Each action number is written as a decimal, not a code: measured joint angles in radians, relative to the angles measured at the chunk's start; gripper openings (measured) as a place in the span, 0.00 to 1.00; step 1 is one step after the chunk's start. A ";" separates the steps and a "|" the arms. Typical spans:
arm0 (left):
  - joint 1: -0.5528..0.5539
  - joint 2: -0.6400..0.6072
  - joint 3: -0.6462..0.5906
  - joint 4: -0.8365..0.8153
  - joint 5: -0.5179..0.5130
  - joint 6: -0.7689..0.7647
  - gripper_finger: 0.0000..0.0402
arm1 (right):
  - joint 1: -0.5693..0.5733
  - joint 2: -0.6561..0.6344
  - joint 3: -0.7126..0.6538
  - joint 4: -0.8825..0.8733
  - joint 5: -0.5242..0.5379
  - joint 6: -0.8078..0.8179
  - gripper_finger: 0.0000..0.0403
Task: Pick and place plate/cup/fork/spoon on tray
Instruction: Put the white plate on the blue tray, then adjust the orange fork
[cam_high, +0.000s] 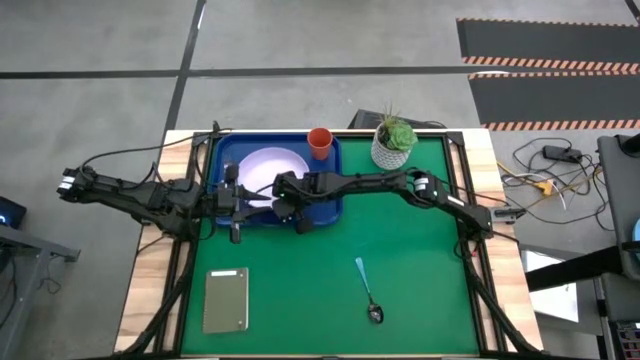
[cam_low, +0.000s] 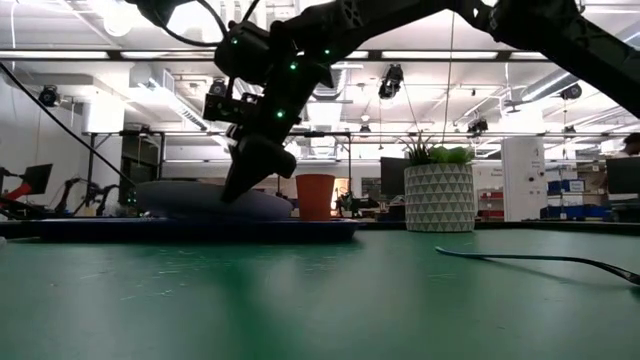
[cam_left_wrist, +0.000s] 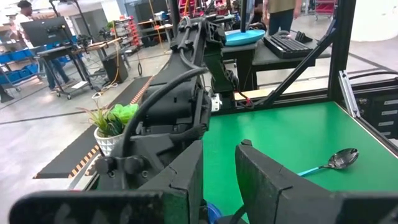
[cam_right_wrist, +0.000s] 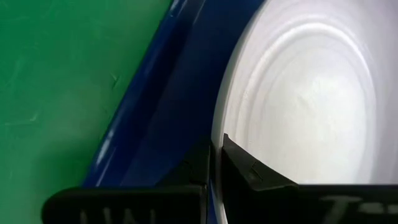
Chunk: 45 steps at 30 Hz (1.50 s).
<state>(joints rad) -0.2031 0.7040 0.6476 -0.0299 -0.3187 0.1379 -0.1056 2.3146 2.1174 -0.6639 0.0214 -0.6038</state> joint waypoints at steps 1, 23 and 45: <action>0.000 0.000 0.000 0.000 0.000 0.000 0.19 | -0.004 0.000 0.000 0.000 0.000 0.000 0.02; -0.001 -0.001 0.000 -0.001 0.000 0.000 0.19 | -0.048 -0.001 -0.052 0.027 -0.056 -0.040 0.05; 0.000 0.004 0.001 -0.003 -0.006 -0.034 0.19 | -0.050 -0.067 -0.039 -0.147 -0.092 0.069 0.24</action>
<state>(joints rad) -0.2031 0.7081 0.6483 -0.0330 -0.3251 0.1039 -0.1551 2.2475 2.0782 -0.8110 -0.0703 -0.5349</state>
